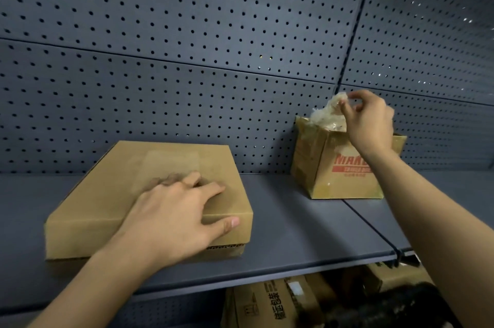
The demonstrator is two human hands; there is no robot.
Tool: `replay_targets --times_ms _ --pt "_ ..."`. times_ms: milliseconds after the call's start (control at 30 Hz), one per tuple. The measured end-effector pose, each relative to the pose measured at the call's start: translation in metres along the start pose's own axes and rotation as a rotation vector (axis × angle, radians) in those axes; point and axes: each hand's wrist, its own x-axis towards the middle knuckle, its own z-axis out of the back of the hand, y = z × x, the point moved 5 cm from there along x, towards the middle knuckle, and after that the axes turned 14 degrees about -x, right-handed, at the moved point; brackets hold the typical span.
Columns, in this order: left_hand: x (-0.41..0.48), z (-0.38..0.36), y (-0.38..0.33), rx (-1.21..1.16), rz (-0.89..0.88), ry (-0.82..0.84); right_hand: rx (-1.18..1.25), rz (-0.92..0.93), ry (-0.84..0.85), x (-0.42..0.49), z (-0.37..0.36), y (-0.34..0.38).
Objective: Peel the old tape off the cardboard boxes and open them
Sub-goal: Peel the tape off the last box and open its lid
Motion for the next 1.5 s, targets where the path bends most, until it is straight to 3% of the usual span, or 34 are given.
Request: replay_targets --times_ms 433,533,867,1100,1233,1400,1500 --pt "0.0 0.001 0.002 -0.006 -0.003 -0.004 -0.558 -0.123 0.339 0.009 -0.027 -0.02" --pt "-0.001 0.003 -0.001 -0.003 0.005 0.013 -0.518 -0.15 0.341 0.009 -0.027 -0.024" --pt "-0.003 0.003 0.006 -0.061 -0.017 0.044 -0.168 -0.232 0.126 0.003 -0.01 -0.026" --pt "-0.012 -0.005 0.016 -0.018 -0.062 0.135 -0.15 -0.07 0.1 -0.001 -0.013 -0.012" --pt "-0.015 -0.003 0.021 0.013 -0.071 0.087 -0.167 0.15 0.048 -0.018 -0.002 0.01" --pt "-0.029 0.003 0.037 0.086 -0.079 0.0 0.007 0.511 0.278 -0.078 0.003 0.063" --pt "-0.041 0.012 0.046 0.076 -0.046 -0.046 0.076 0.695 0.507 -0.13 0.006 0.09"
